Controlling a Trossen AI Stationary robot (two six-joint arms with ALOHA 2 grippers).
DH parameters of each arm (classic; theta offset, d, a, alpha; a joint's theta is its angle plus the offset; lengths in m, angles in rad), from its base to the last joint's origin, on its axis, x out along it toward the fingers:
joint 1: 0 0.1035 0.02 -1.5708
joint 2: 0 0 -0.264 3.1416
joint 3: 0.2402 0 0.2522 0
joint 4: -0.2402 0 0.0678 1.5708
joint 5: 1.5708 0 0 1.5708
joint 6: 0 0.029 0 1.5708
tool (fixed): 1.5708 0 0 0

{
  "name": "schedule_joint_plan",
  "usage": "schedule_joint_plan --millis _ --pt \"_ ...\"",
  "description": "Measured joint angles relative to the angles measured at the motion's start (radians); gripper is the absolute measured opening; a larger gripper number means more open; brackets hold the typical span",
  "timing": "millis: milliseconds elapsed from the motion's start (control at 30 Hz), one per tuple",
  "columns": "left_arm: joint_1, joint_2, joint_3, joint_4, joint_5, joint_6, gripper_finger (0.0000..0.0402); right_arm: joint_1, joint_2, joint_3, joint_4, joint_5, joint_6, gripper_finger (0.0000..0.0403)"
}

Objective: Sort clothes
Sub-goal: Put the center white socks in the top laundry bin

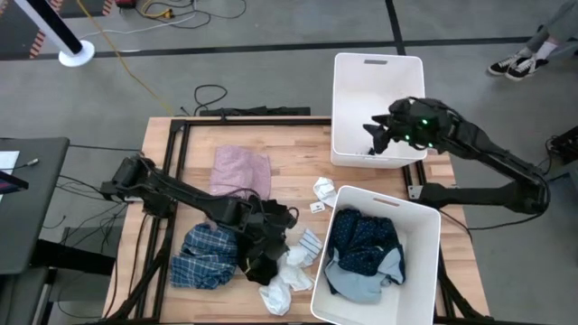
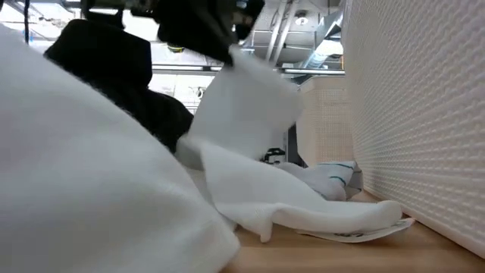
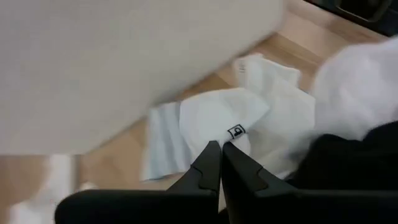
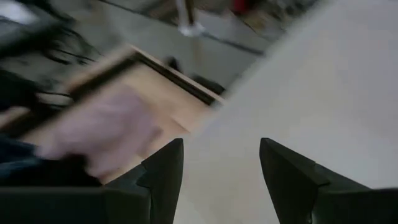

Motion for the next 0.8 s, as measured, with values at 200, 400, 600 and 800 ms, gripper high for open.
schedule_joint_plan --millis 200,400,600,800 --pt "0.026 -0.111 0.000 -0.024 -0.140 0.006 0.0001 0.202 -0.025 0.000 0.166 0.000 -0.057 0.0227" --pt "0.053 -0.252 0.000 -0.023 -0.236 0.028 0.0001 0.405 0.016 0.001 0.274 0.000 -0.125 0.0227" --pt "0.086 -0.390 0.000 0.008 -0.260 0.042 0.0001 0.513 0.112 0.000 0.299 0.001 -0.134 0.0227" --pt "0.096 -0.489 0.000 0.055 -0.259 0.058 0.0001 0.557 0.250 0.000 0.350 0.003 -0.150 0.0227"
